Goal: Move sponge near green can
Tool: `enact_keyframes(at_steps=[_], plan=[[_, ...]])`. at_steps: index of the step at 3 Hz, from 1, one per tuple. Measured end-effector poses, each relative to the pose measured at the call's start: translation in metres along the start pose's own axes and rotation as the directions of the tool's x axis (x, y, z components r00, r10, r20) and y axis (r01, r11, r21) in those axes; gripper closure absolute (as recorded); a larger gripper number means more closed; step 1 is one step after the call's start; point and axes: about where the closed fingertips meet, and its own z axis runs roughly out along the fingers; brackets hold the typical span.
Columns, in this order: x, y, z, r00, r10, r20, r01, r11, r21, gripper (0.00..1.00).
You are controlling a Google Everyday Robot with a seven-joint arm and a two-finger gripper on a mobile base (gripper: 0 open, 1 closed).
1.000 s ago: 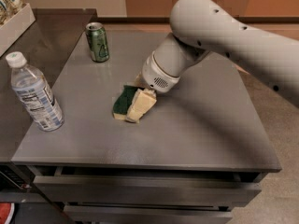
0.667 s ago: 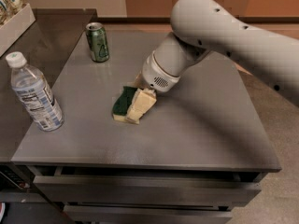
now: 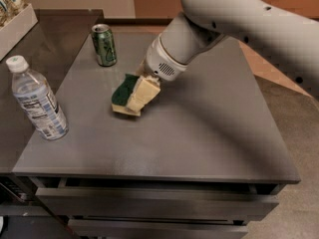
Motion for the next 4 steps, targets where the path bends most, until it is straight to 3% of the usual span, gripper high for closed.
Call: enact_keyframes(at_steps=[2, 4], plan=[[-0.022, -0.049, -0.002, 0.999, 0.047, 0.027, -0.050, 0.9906, 0.127, 1.00], [-0.013, -0.098, 0.009, 0.995, 0.085, 0.052, -0.094, 0.9731, 0.210, 1.00]])
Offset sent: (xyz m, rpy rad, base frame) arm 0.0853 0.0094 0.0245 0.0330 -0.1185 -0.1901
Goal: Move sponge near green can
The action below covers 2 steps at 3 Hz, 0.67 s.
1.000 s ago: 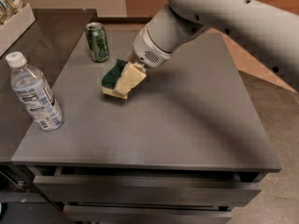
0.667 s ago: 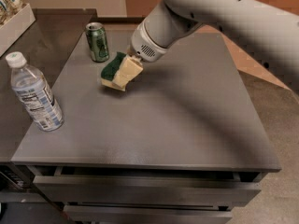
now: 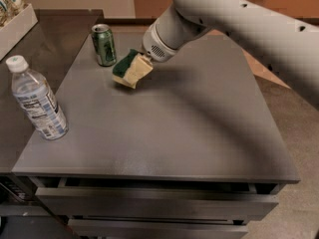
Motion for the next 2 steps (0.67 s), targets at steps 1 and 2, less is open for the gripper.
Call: enact_keyframes(at_steps=[1, 2], plan=[[0.001, -0.016, 0.011, 1.000, 0.006, 0.013, -0.006, 0.9997, 0.023, 1.00], [0.003, -0.027, 0.023, 1.000, 0.017, 0.022, -0.017, 0.9994, 0.029, 0.82]])
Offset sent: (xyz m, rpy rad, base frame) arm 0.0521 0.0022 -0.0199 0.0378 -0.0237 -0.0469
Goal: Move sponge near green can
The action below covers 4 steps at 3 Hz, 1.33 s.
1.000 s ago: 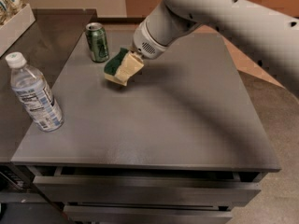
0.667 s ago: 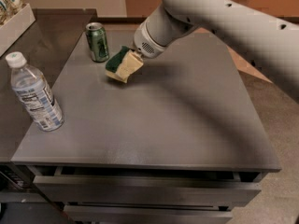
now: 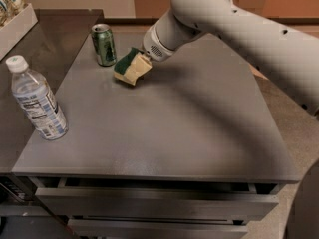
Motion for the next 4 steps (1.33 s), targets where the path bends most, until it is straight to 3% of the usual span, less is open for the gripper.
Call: enact_keyframes(at_steps=[3, 4], plan=[[-0.003, -0.012, 0.024, 1.000, 0.022, 0.002, -0.022, 0.9998, 0.001, 0.12], [-0.003, -0.010, 0.025, 1.000, 0.021, 0.001, -0.021, 0.9998, -0.002, 0.00]])
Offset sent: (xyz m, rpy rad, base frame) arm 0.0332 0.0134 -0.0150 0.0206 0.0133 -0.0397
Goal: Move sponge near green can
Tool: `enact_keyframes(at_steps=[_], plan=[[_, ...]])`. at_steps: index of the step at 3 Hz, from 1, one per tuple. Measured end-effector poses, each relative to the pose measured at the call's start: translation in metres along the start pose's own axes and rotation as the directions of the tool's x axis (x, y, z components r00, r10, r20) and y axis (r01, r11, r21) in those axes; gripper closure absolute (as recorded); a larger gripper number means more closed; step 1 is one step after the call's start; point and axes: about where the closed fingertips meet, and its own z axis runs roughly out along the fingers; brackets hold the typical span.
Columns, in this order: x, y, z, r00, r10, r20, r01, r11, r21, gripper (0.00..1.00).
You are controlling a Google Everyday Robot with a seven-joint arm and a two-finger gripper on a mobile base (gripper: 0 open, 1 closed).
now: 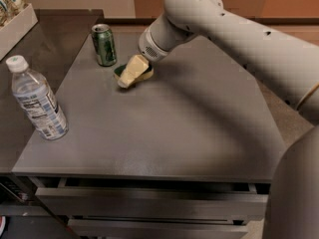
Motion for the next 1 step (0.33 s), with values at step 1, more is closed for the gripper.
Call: enact_keyframes(at_steps=[1], plan=[[0.0000, 0.0000, 0.0001, 1.000, 0.000, 0.000, 0.000, 1.0000, 0.000, 0.00]])
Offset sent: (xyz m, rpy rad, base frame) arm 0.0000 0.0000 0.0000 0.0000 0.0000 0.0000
